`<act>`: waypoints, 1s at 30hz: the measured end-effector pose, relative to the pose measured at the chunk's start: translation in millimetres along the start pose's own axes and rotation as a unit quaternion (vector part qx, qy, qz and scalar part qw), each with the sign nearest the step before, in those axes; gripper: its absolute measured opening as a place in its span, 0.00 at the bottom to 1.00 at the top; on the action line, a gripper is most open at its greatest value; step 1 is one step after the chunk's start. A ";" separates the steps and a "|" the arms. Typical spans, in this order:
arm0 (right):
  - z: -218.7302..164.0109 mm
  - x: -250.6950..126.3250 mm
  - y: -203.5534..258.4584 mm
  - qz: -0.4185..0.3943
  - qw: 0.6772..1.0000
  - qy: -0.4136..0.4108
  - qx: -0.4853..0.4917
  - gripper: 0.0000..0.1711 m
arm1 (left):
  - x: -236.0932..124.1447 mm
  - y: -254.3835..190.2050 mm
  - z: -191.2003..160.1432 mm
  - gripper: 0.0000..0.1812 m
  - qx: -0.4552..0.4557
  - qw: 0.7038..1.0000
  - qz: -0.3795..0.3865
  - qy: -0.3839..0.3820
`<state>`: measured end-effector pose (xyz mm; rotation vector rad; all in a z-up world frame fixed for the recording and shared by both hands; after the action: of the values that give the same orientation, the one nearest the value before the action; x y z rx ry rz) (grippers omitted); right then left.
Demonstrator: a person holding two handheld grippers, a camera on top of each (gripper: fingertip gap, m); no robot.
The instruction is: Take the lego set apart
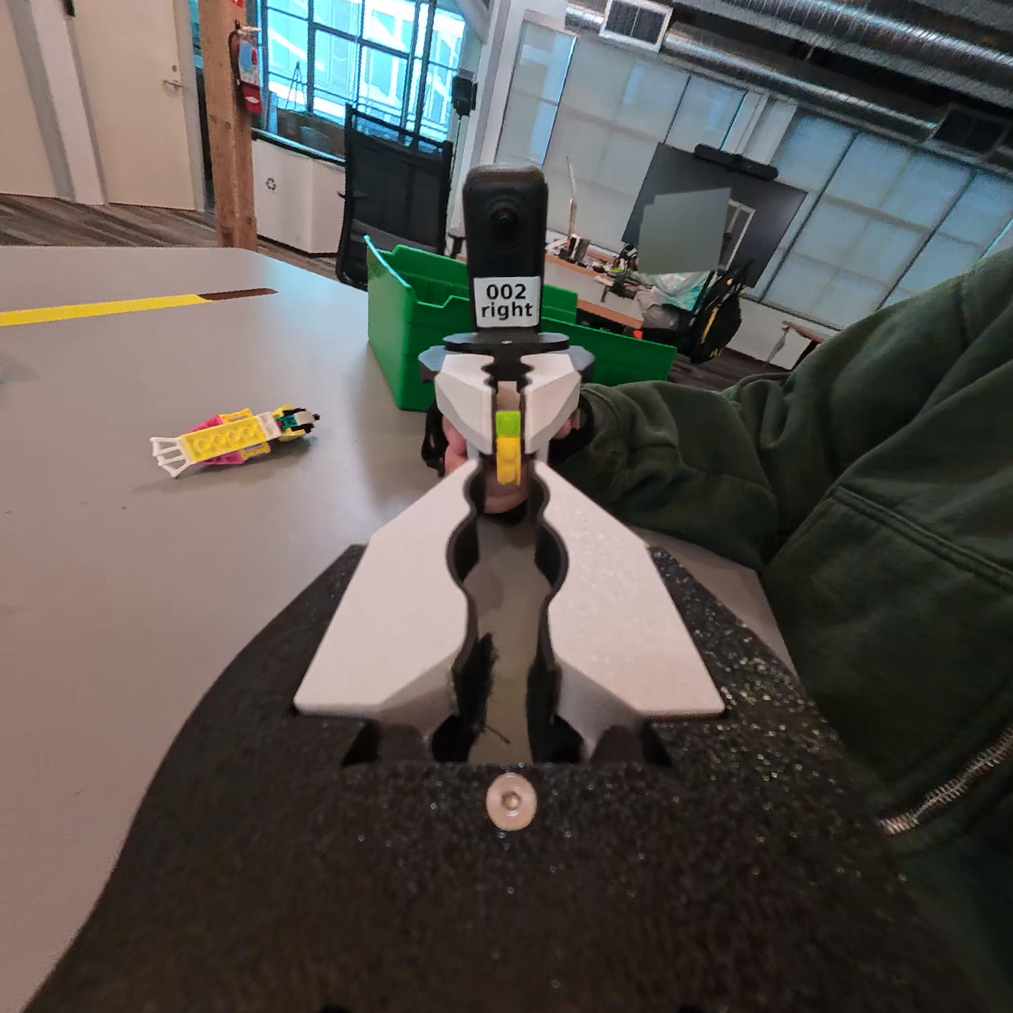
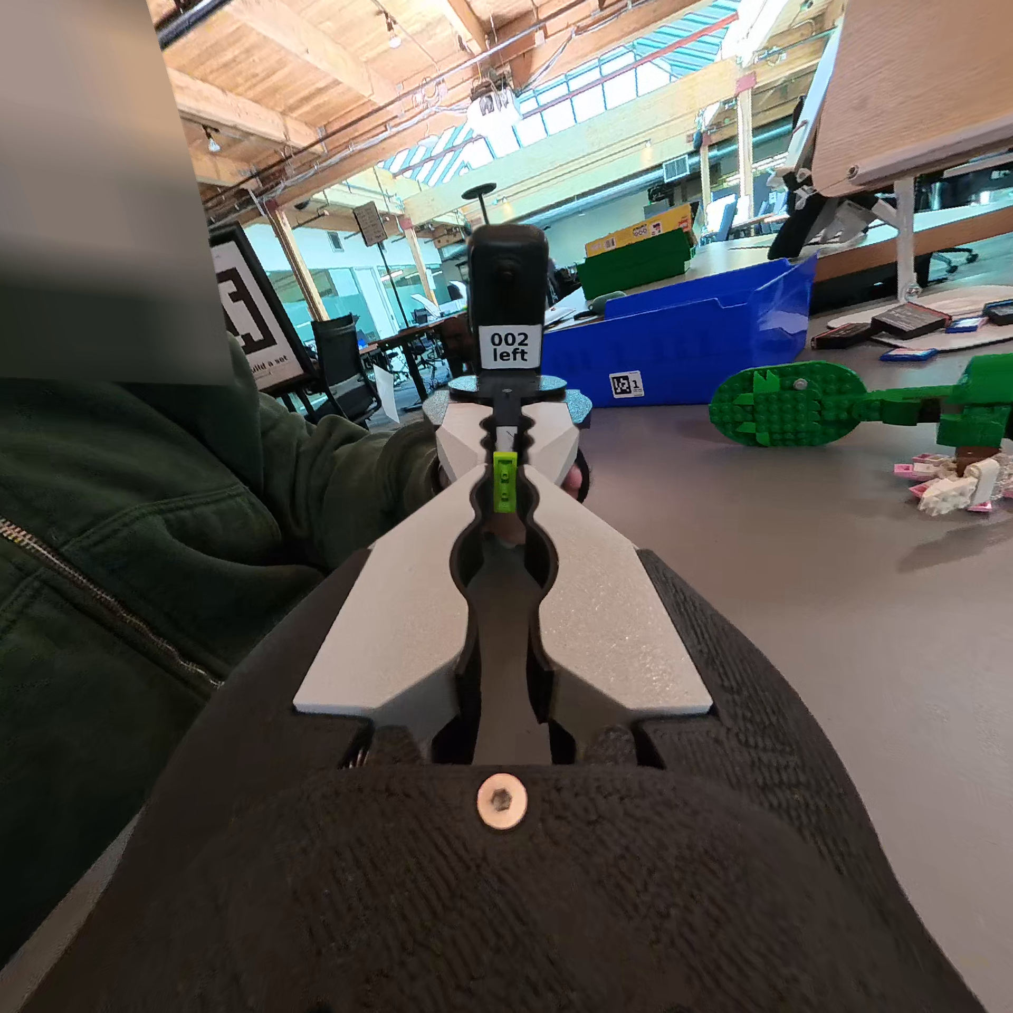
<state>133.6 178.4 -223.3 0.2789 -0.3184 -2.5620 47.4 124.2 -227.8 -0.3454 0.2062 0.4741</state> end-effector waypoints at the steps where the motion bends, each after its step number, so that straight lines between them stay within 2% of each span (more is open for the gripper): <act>1: -0.1 1.0 0.7 -0.003 1.000 0.003 -0.005 0.03 | 0.6 -0.9 -0.2 0.03 0.003 1.000 -0.004 0.000; 5: 0.1 1.6 -2.9 -0.029 1.000 0.006 -0.002 0.04 | -0.2 2.7 -1.0 0.03 0.037 0.998 0.057 0.011; 8: -0.3 -1.3 -9.8 -0.051 0.998 0.005 0.026 0.13 | -7.4 12.3 -3.3 0.03 0.093 0.980 0.167 0.047; 10: -3.4 -0.5 -13.0 -0.049 0.997 0.025 0.050 0.13 | -9.7 15.5 -6.0 0.03 0.157 0.953 0.243 0.088; 14: -7.2 3.5 -18.4 -0.061 0.993 0.045 0.089 0.09 | -1.5 13.5 -13.4 0.03 0.296 0.873 0.345 0.177; 16: -9.7 5.0 -21.0 -0.069 0.990 0.058 0.105 0.07 | 2.5 10.8 -14.8 0.03 0.340 0.842 0.371 0.196; 18: -11.4 4.8 -23.1 -0.080 0.988 0.067 0.113 0.04 | 4.1 10.8 -16.1 0.04 0.355 0.827 0.384 0.208; 23: -13.8 6.2 -24.8 -0.092 0.985 0.084 0.120 0.04 | 5.0 12.1 -16.4 0.04 0.361 0.811 0.404 0.220; 30: -15.0 8.6 -26.1 -0.117 0.982 0.097 0.115 0.02 | 5.3 13.6 -18.0 0.04 0.361 0.805 0.410 0.231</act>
<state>117.6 192.8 -246.0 0.6829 -0.5357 -2.6993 43.5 131.0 -249.6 0.4315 1.0105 1.1152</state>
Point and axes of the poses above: each gripper's, where its closed fingertips meet, x out along the fingers, z out of its top, y = z × x across the jaws, the point moved 6 cm from there along -x, back along the fingers, and after that the axes turned 15 degrees about y, right-handed, at the moved point
